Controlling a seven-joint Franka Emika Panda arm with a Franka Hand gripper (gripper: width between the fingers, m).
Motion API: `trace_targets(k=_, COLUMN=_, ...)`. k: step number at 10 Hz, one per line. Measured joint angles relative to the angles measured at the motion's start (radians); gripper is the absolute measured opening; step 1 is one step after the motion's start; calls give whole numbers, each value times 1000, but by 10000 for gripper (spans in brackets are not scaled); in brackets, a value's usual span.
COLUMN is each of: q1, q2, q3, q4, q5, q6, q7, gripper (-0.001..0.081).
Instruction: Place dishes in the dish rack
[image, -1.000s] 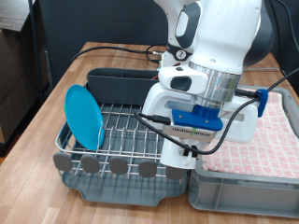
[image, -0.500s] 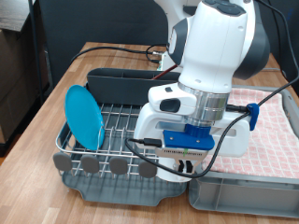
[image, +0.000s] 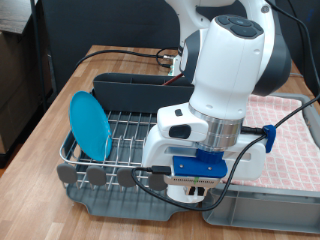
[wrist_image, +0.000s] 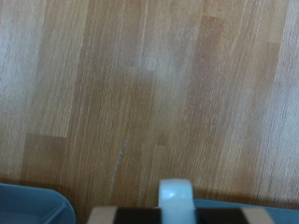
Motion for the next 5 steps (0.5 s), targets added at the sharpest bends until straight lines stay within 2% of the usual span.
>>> trace_targets(k=1, q1=0, q2=5, q3=0, q4=5, q5=0, q6=-4, q7=0, gripper=72)
trace_targets(k=2, q1=0, q2=9, q3=0, q4=9, q5=-1, q6=-27, q7=0, gripper=159)
trace_targets(k=3, q1=1, q2=12, q3=0, q4=19, q5=-1, q6=-53, q7=0, gripper=159)
trace_targets(k=4, q1=1, q2=12, q3=3, q4=29, q5=-1, q6=-81, q7=-4, gripper=339)
trace_targets(k=5, q1=-1, q2=13, q3=12, q4=46, q5=6, q6=-120, q7=-18, gripper=339)
